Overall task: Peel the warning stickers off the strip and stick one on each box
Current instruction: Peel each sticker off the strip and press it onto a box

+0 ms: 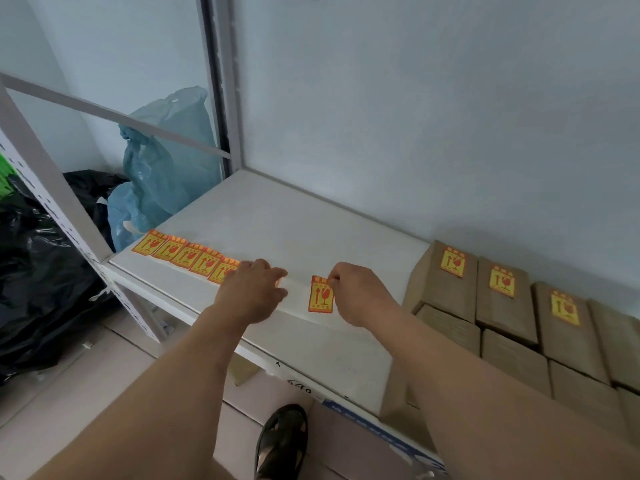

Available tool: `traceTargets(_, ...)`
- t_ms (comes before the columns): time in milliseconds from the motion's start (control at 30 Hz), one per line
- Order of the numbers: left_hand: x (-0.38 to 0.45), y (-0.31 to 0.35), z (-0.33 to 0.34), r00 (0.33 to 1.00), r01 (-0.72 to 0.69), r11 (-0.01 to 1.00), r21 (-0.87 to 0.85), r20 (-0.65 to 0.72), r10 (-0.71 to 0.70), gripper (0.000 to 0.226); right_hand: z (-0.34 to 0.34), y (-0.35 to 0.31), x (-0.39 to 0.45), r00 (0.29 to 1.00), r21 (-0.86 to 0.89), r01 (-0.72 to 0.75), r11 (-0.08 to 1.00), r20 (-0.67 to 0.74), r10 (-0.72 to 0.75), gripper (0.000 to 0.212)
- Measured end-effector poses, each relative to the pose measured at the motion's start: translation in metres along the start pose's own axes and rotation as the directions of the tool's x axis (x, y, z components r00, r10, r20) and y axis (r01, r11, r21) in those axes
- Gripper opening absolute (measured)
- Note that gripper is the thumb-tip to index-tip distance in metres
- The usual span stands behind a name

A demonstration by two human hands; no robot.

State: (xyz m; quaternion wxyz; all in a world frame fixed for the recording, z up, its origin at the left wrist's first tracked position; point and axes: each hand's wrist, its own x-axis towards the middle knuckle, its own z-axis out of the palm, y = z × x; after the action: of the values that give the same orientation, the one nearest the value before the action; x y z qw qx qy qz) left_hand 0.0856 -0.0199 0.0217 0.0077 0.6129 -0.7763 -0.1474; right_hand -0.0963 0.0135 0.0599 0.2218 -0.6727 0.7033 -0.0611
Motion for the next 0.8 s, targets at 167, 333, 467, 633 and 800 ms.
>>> traceTargets(167, -0.013, 0.071, -0.030, 0.977, -0.184, 0.983, 0.000, -0.113, 0.183, 0.043, -0.049, 0.024, -0.039, 0.998, -0.008, 0.005, 1.000, -0.070, -0.006, 0.020)
traceTargets(333, -0.018, 0.143, -0.034, 0.935, -0.328, 0.944, 0.043, -0.124, 0.331, 0.038, -0.101, 0.075, -0.086, 0.990, -0.059, -0.065, 0.996, -0.132, 0.057, 0.013)
traceTargets(467, -0.019, 0.210, -0.025, 0.892, -0.438, 0.898, 0.033, -0.111, 0.439, 0.035, -0.135, 0.133, -0.123, 0.973, -0.073, -0.154, 0.985, -0.183, 0.139, 0.011)
traceTargets(633, -0.028, 0.288, -0.010, 0.819, -0.560, 0.828, 0.007, -0.147, 0.555, 0.034, -0.158, 0.203, -0.161, 0.939, -0.012, -0.237, 0.971, -0.258, 0.226, 0.008)
traceTargets(800, -0.037, 0.349, 0.011, 0.733, -0.676, 0.737, -0.005, -0.108, 0.672, 0.037, -0.172, 0.264, -0.181, 0.906, 0.065, -0.283, 0.957, -0.310, 0.289, 0.006)
